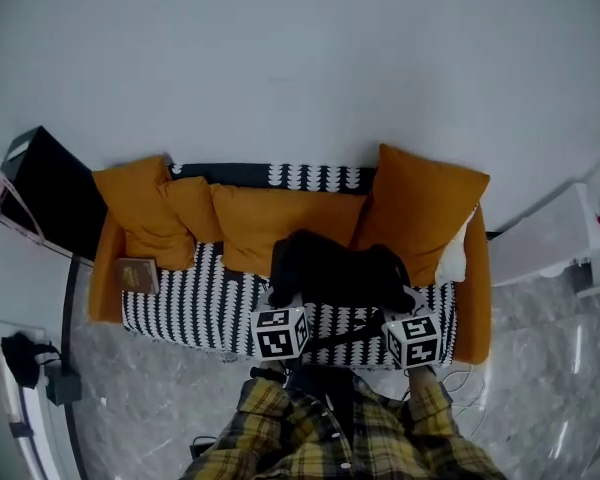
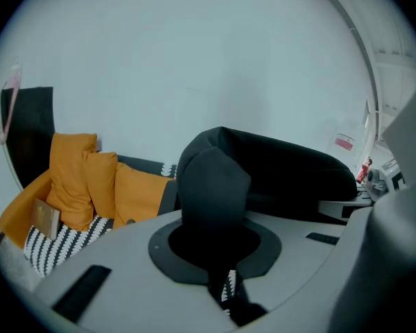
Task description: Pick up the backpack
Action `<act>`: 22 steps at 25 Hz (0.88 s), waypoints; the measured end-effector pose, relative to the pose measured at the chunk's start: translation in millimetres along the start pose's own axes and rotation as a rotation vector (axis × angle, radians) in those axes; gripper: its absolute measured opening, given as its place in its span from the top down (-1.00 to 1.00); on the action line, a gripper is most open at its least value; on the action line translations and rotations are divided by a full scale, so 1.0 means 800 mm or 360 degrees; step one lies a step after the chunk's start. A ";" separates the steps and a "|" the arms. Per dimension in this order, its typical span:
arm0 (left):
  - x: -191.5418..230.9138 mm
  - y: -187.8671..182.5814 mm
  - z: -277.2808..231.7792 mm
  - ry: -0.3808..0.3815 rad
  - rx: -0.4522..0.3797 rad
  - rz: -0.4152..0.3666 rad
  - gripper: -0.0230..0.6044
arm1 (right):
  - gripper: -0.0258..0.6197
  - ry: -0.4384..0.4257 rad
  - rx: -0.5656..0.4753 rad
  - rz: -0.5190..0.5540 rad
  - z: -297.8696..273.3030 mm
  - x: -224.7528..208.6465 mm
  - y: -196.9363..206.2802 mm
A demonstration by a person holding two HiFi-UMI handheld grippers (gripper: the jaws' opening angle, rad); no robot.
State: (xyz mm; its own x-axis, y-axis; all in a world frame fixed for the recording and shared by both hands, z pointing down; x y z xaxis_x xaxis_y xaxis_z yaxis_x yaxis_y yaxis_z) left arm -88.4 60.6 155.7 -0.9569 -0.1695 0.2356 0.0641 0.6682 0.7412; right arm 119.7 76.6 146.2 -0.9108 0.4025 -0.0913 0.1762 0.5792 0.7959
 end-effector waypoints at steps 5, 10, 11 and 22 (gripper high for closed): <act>-0.017 -0.044 0.022 0.0037 -0.0120 -0.0028 0.79 | 0.83 0.0016 -0.0139 -0.0018 0.029 -0.004 -0.040; -0.031 -0.068 0.039 0.0073 -0.0184 -0.0039 0.79 | 0.83 0.0022 -0.0225 -0.0019 0.054 -0.007 -0.066; -0.034 -0.073 0.043 0.0080 -0.0197 -0.0043 0.79 | 0.83 0.0022 -0.0244 -0.0023 0.058 -0.008 -0.071; -0.058 -0.152 0.083 0.0182 -0.0336 -0.0159 0.79 | 0.83 0.0001 -0.0501 -0.0034 0.104 -0.012 -0.149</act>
State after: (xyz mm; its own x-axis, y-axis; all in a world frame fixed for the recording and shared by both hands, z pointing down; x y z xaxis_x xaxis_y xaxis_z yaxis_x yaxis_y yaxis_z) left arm -70.9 35.2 13.1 -0.9239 -0.3161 0.2155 0.0400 0.4803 0.8762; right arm 138.4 62.7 2.2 -0.9135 0.3918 -0.1098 0.0328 0.3399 0.9399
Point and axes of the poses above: the fingertips, and each gripper's own axes: z backward along the fingers, x to its left, y out of its underside, the point moved 2 cm from there along z, backward along the fingers
